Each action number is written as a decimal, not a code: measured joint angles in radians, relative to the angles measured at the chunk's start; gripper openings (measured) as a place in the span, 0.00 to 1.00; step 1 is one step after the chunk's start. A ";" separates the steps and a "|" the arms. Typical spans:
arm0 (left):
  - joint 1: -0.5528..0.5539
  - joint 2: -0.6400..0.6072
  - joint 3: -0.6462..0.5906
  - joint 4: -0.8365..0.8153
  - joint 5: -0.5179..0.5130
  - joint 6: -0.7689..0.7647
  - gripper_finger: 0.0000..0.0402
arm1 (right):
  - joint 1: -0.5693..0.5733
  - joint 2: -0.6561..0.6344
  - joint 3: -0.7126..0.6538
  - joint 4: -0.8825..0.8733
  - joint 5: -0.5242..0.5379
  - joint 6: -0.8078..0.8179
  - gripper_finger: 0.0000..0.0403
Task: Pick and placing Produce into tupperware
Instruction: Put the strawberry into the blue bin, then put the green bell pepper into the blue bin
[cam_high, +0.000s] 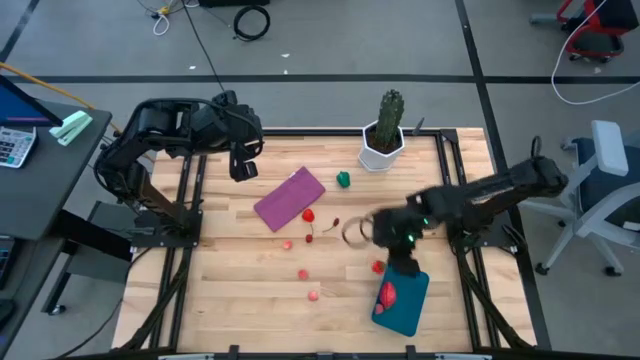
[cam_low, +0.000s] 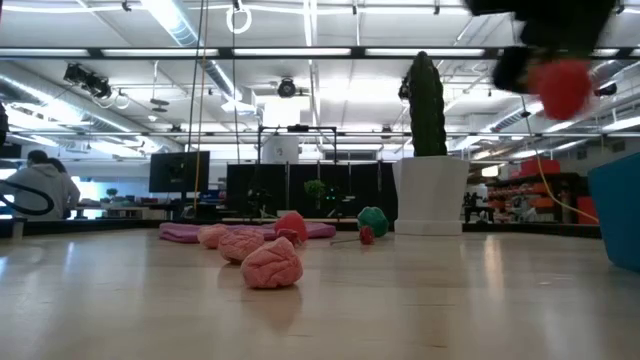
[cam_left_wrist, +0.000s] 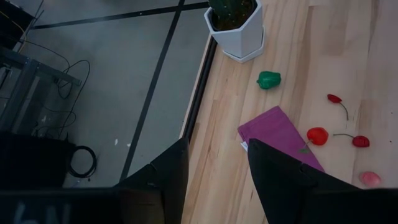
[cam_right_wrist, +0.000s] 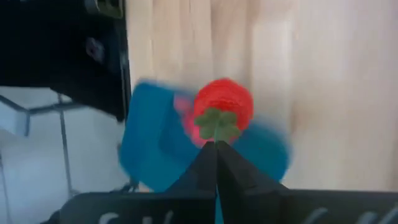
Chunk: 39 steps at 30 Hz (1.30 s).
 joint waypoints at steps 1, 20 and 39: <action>0.000 0.000 0.000 0.000 0.000 0.000 0.43 | 0.041 -0.001 -0.001 -0.021 0.017 0.052 0.00; 0.000 0.000 0.000 0.000 0.000 -0.053 0.43 | 0.306 0.234 0.000 -0.128 0.109 0.414 0.00; 0.000 0.000 0.000 0.000 0.000 -0.057 0.43 | 0.253 0.273 0.001 -0.128 0.132 0.378 0.21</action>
